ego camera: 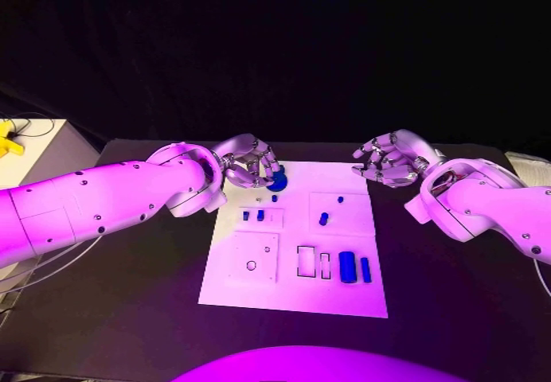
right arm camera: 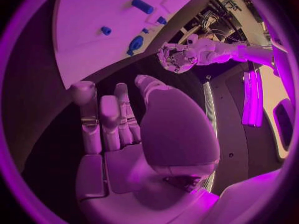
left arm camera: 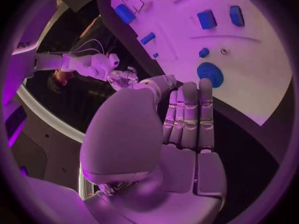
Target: Assemble the parts on the task board
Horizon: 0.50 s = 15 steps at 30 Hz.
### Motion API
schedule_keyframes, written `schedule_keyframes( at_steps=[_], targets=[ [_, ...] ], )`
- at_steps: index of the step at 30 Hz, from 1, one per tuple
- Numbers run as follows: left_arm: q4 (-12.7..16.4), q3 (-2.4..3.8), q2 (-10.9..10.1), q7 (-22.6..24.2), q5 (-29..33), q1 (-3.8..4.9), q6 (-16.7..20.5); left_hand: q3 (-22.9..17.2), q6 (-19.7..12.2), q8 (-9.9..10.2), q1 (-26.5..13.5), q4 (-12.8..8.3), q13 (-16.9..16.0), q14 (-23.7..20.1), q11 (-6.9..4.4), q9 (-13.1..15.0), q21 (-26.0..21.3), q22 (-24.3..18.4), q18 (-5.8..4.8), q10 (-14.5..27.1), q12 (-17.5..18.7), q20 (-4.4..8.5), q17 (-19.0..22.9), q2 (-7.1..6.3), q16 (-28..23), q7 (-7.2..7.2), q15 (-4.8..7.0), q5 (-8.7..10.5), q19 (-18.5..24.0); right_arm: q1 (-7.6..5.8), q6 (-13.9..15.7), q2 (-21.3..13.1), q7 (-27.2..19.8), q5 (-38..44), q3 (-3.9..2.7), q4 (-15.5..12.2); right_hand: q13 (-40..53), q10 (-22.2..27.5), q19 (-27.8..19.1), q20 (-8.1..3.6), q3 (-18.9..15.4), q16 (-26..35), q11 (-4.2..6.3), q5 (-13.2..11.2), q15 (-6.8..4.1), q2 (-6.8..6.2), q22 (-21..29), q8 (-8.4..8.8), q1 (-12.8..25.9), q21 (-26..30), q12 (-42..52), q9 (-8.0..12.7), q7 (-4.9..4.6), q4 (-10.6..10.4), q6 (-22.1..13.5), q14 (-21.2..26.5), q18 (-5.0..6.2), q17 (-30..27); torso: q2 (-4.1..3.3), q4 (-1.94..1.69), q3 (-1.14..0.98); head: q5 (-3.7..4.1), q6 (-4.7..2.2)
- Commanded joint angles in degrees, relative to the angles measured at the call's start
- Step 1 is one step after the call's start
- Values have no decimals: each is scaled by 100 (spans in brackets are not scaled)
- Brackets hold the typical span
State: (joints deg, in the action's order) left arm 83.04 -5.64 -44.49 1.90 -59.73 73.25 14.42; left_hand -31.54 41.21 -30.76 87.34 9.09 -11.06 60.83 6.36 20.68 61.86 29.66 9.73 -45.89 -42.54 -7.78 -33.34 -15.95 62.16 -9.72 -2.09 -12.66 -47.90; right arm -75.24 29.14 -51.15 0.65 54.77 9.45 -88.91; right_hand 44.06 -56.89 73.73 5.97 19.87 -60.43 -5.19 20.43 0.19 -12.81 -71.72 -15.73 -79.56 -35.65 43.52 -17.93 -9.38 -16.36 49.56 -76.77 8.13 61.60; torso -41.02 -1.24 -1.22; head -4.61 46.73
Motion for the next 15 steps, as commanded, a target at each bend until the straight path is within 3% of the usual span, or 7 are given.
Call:
schedule_keyframes(
  at_steps=[1, 9, 15],
  targets=[
    [-90, -34, 99, 373, -1034, -5, 199, 46, 48, 31, -68, -31, 46, 67, 3, -54, 31, 12, 82, 9, 50, 1, -19, -46, 84, 19, -13, 40, 12, 3, 196, 13, -282, -41, 0, 11, -545, 28, -305, 31, 253, 884, 59, 23, 14, -160, 666, -61, -21, 1412, -536, 10, -35, 30, -24, 320, 197, -651, 4, -4, -4, 2, -21],
    [-289, -152, 342, -2, -1883, -8, -240, 278, 180, 102, -230, -113, 141, 245, -11, -224, 52, -2, 86, 50, 65, -14, -196, -65, 453, 139, -13, 37, -110, 3, 255, 22, -374, -67, 1, 22, -1522, -119, -126, 26, 536, 1376, 4, 26, 35, -226, 1089, -109, 25, 1883, -1483, 40, -46, 67, 31, 312, 223, -954, -11, -2, 4, 19, -34],
    [-431, -212, 466, -234, -2146, -15, -564, 316, 265, 147, -280, -112, 169, 401, -7, -295, 58, -9, 86, 54, 52, -16, -440, -52, 681, 161, -16, 34, -168, 3, 340, 30, -447, -71, 1, 37, -2084, -141, -106, 57, 611, 1719, -56, 29, 84, -262, 1223, -104, 76, 2036, -2047, 70, -90, 120, 56, 452, 216, -1160, -4, 3, 3, 39, -32]
  ],
)
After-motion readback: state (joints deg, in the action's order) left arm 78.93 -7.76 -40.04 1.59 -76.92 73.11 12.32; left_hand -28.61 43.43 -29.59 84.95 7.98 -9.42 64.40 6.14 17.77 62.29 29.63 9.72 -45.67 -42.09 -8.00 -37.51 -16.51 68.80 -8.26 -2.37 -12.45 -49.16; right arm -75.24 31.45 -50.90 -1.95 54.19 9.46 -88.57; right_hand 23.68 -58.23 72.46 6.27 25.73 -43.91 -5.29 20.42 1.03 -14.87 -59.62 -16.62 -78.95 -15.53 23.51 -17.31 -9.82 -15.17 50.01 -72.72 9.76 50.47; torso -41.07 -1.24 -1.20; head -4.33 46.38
